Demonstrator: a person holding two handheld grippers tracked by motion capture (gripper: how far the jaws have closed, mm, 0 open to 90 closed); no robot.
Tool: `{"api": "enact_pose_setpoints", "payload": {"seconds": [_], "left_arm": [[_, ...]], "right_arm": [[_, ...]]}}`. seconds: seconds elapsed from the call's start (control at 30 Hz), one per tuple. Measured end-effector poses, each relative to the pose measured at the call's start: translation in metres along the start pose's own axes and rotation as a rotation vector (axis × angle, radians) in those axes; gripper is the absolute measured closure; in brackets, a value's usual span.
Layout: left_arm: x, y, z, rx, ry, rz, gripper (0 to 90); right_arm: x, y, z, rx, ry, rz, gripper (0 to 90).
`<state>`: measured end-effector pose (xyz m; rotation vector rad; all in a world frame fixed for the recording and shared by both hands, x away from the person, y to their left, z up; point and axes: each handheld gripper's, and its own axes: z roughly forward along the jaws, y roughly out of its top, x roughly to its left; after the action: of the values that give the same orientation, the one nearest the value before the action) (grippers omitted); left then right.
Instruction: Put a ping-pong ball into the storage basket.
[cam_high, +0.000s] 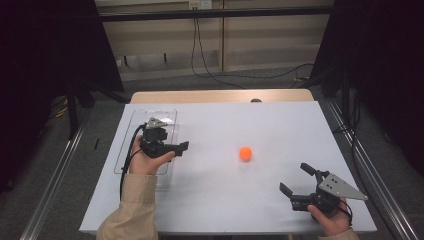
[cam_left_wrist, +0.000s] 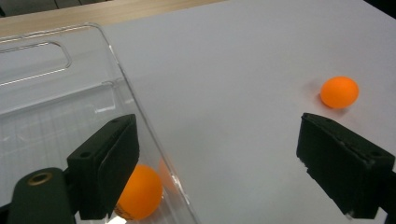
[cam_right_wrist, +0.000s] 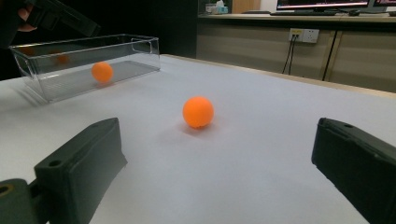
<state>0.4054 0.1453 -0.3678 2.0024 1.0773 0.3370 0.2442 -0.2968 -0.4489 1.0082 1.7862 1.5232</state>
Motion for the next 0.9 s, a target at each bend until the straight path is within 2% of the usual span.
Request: {"api": "enact_pose_setpoints", "payload": {"seconds": [0.33, 0.9], "left_arm": [[-0.009, 0.0, 0.009, 0.014, -0.01, 0.026, 11.7], [-0.027, 0.003, 0.018, -0.01, -0.063, 0.038, 10.3]], "right_arm": [[0.0, 0.0, 0.0, 0.0, -0.007, 0.005, 1.7], [-0.001, 0.0, -0.001, 0.01, -0.014, 0.008, 1.6]]}}
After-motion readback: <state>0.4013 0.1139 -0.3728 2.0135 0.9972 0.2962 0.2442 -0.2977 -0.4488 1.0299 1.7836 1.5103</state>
